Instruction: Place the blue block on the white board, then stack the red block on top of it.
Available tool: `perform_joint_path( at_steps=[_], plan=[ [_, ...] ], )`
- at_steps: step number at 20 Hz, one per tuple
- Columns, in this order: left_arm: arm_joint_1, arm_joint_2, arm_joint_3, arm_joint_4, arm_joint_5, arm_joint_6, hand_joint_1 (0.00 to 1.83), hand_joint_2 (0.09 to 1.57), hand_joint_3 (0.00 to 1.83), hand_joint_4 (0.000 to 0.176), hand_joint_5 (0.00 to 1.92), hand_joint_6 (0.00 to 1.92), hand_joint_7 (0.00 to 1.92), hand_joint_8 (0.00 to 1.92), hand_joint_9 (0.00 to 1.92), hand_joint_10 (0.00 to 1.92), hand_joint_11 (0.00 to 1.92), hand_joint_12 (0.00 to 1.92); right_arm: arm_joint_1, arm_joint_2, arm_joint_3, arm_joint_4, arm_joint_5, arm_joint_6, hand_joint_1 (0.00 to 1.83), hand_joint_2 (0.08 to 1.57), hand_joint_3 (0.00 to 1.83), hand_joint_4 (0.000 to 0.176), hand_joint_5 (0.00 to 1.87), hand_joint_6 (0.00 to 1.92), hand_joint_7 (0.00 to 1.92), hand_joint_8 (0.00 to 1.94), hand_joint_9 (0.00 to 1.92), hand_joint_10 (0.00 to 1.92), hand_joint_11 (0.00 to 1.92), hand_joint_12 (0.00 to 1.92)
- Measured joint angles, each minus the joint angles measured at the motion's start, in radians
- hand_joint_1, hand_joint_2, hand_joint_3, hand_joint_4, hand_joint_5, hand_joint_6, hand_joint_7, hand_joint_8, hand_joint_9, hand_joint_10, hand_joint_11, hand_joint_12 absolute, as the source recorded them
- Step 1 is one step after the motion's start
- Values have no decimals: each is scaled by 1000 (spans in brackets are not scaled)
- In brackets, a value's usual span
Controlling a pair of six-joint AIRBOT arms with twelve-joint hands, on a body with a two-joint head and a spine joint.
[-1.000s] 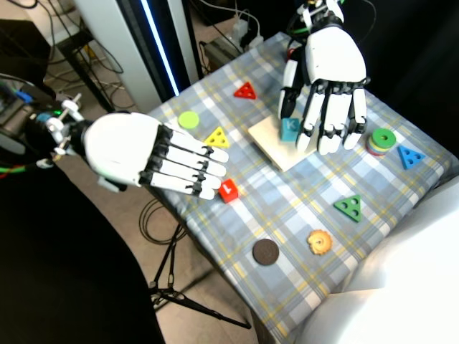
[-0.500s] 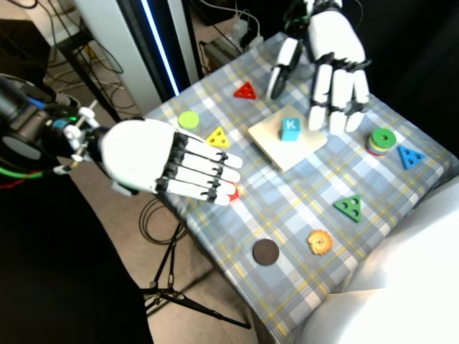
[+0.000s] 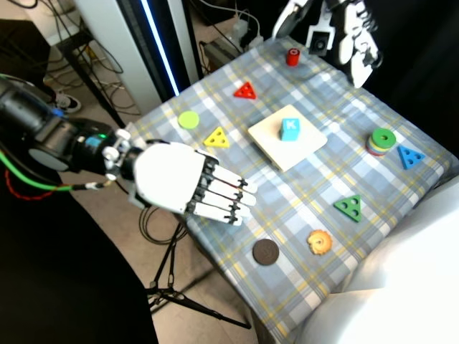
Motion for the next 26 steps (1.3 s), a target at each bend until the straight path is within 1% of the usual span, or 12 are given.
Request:
perform_joint_path(
  at_steps=[3,6,8,12,14,16,19,20,21,22,23,26],
  plan=[
    [16,2,-13,16,1,-2,715,873,1,114,333,2,324,2,304,3,0,838,2,-3,14,24,-23,-8,930,1027,2,0,658,6,554,4,579,10,154,987],
    [23,3,-13,9,-5,-9,726,872,0,123,344,2,331,1,312,3,0,883,8,-14,21,29,-49,-10,890,1028,0,0,709,6,574,4,595,8,155,1019],
    [26,4,-13,2,-5,-11,717,878,2,110,346,0,335,1,316,2,0,901,10,-14,22,25,-48,-10,892,1021,0,0,714,3,584,6,606,10,160,1031],
    [26,4,-13,-1,-6,-16,732,889,4,116,332,0,329,0,312,2,0,911,13,-15,23,27,-50,-11,912,1014,0,0,735,1,610,2,630,7,202,984],
    [28,4,-13,-3,-8,-25,730,891,3,112,331,1,335,2,320,4,0,935,22,-22,30,30,-52,-11,927,1018,1,0,755,7,632,8,662,16,238,984],
    [28,4,-13,-2,-8,-26,736,891,2,120,333,1,333,0,320,3,0,942,34,-27,34,27,-57,-11,940,1025,2,0,788,8,658,8,693,17,272,962],
    [28,4,-13,-2,-9,-26,732,899,2,119,333,1,325,1,311,2,0,908,36,-29,36,28,-60,-11,976,1032,0,0,889,21,715,12,709,10,268,945],
    [28,4,-13,-2,-9,-26,729,898,1,120,333,1,331,2,318,4,0,935,36,-29,37,27,-60,-12,1031,1089,0,75,973,760,742,11,719,8,278,941],
    [28,4,-13,-2,-9,-26,735,898,1,119,333,1,330,1,317,3,0,940,36,-29,37,28,-61,-12,1033,1118,5,89,944,988,757,10,724,6,284,941],
    [28,4,-13,-2,-9,-26,740,895,0,119,332,0,328,0,314,1,0,938,36,-29,37,29,-64,-13,1046,1129,3,58,935,1040,775,12,737,8,299,953],
    [28,4,-13,-2,-9,-26,745,891,0,121,332,0,329,0,313,1,0,926,36,-29,38,28,-64,-12,1073,1127,0,1,949,1027,798,15,748,10,303,960],
    [28,4,-13,-2,-10,-26,728,896,1,117,338,1,340,3,324,4,0,946,39,-33,38,27,-65,-13,1110,1114,0,0,984,972,854,20,794,19,329,977]
  ],
)
